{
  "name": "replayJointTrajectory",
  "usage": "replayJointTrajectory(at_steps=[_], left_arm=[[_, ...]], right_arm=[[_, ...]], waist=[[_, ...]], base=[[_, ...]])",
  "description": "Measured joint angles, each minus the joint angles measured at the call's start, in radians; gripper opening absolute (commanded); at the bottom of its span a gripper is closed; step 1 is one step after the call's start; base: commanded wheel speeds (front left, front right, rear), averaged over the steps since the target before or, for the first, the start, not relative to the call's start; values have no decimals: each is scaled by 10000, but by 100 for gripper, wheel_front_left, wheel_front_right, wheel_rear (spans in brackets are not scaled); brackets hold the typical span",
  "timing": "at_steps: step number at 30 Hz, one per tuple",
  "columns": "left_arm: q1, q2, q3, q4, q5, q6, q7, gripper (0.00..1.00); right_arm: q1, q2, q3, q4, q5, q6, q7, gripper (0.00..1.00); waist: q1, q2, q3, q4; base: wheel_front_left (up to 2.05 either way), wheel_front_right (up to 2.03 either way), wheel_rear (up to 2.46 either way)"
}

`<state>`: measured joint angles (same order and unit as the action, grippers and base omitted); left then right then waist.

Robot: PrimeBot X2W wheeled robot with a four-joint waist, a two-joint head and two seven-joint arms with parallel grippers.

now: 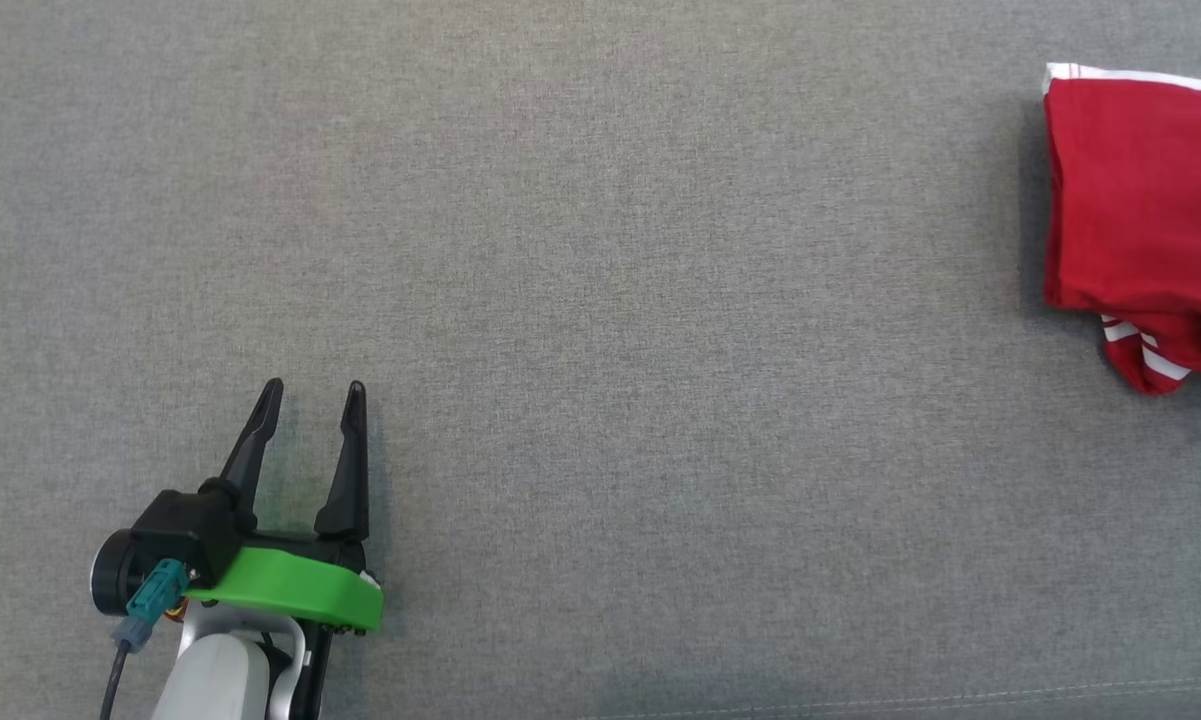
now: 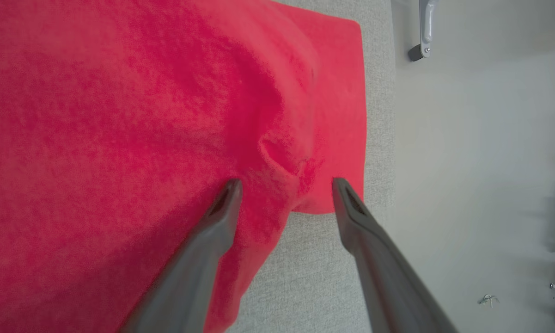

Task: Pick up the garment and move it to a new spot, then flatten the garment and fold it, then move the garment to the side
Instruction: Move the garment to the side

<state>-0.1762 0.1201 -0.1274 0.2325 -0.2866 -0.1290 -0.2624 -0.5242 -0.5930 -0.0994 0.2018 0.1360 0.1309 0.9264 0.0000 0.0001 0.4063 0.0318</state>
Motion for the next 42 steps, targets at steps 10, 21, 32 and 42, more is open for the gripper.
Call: replayJointTrajectory(at_steps=[10, 21, 32, 42], left_arm=[[182, -125, 123, -21, 84, 0, 0, 100], [1124, -389, 840, -81, 178, 125, 0, 100], [1834, -424, 1202, -228, 941, 159, 0, 100], [2128, -412, 1179, -176, 1009, 56, 0, 100]], right_arm=[[370, 1045, -1499, -67, -957, 0, -2725, 100], [1838, 3139, -1762, -2286, -740, 0, -7175, 100], [4065, 5074, -984, -1536, -1143, 6, -11016, 100], [5009, 5411, -401, -196, -1856, 6, -11867, 100]], waist=[[0, 0, -579, -94], [0, 0, -1883, -63], [0, 0, -3035, -98], [0, 0, -3592, -23]], base=[[0, 0, 0], [0, 0, 0], [0, 0, 0], [0, 0, 0]])
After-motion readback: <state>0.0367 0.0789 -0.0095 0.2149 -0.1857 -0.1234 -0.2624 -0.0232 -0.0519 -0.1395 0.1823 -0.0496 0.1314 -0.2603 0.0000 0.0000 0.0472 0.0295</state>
